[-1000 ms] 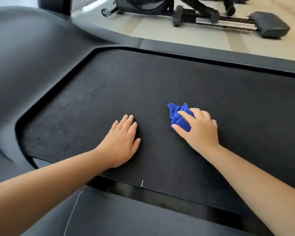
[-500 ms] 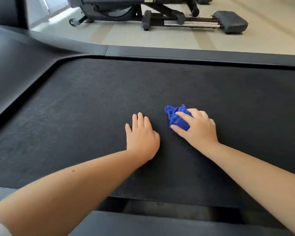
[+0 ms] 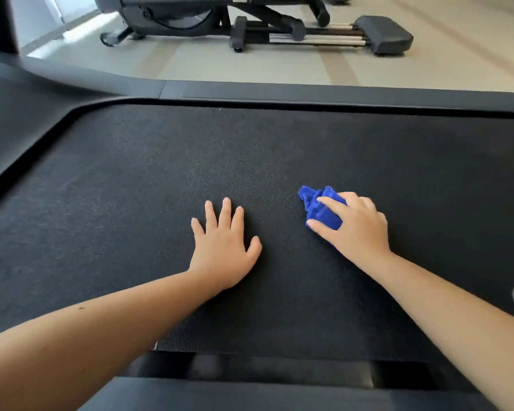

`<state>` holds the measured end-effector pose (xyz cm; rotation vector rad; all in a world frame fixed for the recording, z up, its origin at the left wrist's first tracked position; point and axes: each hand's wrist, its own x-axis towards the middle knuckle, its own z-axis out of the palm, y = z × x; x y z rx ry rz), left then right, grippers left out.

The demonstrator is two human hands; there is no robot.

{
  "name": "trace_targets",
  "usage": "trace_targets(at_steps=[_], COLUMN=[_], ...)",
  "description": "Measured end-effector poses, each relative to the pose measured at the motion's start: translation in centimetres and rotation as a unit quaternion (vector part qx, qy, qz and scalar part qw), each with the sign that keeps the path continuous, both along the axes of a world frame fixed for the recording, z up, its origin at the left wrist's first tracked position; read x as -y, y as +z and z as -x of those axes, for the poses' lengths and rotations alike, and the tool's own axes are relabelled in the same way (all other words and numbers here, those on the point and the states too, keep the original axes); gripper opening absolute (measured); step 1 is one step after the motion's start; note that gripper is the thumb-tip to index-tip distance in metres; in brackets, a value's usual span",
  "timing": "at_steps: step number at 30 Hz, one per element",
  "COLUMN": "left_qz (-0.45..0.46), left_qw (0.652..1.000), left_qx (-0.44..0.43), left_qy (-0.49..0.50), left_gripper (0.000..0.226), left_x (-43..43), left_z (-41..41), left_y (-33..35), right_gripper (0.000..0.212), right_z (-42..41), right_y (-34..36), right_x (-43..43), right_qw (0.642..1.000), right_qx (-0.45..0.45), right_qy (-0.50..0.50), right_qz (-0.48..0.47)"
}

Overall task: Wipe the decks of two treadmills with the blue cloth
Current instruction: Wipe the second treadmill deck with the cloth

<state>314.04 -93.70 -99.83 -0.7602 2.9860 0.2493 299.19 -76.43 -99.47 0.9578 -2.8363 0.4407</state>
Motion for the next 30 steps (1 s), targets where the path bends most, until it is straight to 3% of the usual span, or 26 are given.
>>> trace_targets(at_steps=[3, 8, 11, 14, 18, 22, 26, 30], left_qz=[0.006, 0.026, 0.031, 0.021, 0.050, 0.026, 0.041, 0.005], left_qw=[1.000, 1.000, 0.999, 0.996, 0.990, 0.989, 0.978, 0.987], left_qx=[-0.001, 0.014, 0.014, -0.008, 0.047, 0.057, 0.036, 0.006], left_qy=[0.001, 0.006, -0.011, -0.084, -0.121, -0.135, -0.201, -0.158], left_gripper=[0.064, 0.064, 0.068, 0.085, 0.063, 0.060, 0.058, 0.058], left_x=[-0.1, -0.2, -0.4, -0.8, -2.1, -6.2, -9.3, -9.9], left_z=[0.0, 0.0, 0.0, -0.1, 0.8, 3.8, 7.3, 7.7], left_y=[-0.1, -0.4, -0.3, 0.2, 0.8, 1.3, 1.4, 0.0], right_gripper=[0.057, 0.056, 0.056, 0.053, 0.054, 0.057, 0.058, 0.051], right_z=[0.2, -3.6, -2.9, 0.3, 1.7, -1.1, -0.7, 3.6], right_y=[0.0, -0.9, -0.8, -0.3, -0.3, -1.1, -1.0, -0.7], right_x=[0.1, -6.1, -9.0, -9.7, -9.0, -9.6, -12.1, -17.3], right_qw=[0.999, 0.993, 0.989, 0.999, 0.997, 0.997, 0.996, 0.994], right_qx=[0.007, -0.069, -0.074, -0.032, -0.001, -0.069, -0.058, -0.023], right_qy=[-0.011, 0.090, 0.130, 0.033, -0.070, 0.009, 0.068, -0.109], right_qz=[-0.034, 0.037, 0.024, 0.009, -0.015, 0.018, -0.008, 0.014])
